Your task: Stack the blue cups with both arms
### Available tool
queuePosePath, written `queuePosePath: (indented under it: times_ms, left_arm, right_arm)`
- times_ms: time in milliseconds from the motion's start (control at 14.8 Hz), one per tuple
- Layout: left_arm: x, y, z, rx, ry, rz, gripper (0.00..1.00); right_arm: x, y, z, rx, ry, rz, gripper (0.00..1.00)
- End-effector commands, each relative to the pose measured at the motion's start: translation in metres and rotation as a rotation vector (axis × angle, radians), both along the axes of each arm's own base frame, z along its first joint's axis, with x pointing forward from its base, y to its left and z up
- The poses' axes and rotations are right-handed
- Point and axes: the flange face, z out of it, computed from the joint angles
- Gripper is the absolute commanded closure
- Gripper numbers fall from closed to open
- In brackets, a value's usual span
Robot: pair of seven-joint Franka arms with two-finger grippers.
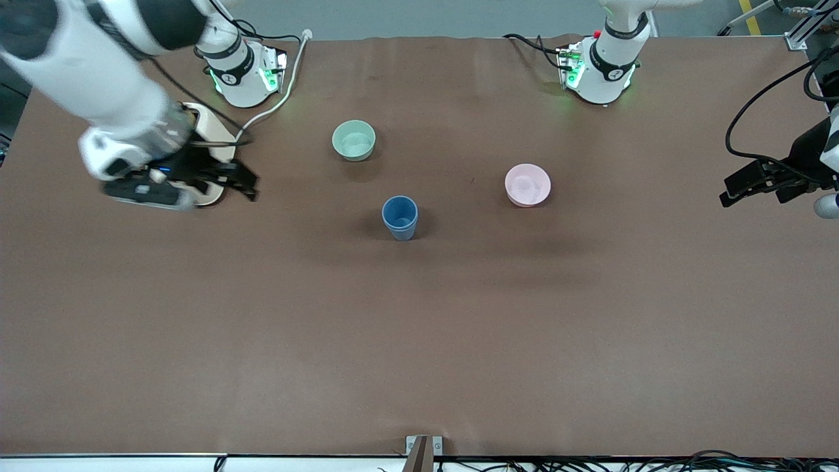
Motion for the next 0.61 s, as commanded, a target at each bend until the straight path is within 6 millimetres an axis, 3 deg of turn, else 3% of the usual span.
queuePosePath:
  times_ms: [0,68,339,542]
  left_arm:
    - [-0.003,0.002,0.005,0.016,-0.010,-0.022,0.00]
    - [-0.004,0.002,0.006,0.035,-0.010,-0.025,0.00]
    - [-0.005,-0.005,0.006,0.042,-0.006,-0.044,0.00]
    - [-0.006,-0.020,0.008,0.050,-0.016,-0.070,0.00]
  right_arm:
    - [0.000,-0.053,0.023,-0.066,-0.018,0.012,0.00]
    - [0.000,-0.070,0.041,-0.096,-0.024,0.012,0.00]
    - [-0.004,-0.127,0.080,-0.115,-0.024,0.047,0.00]
    - [-0.010,-0.154,0.085,-0.106,0.012,0.067,0.00]
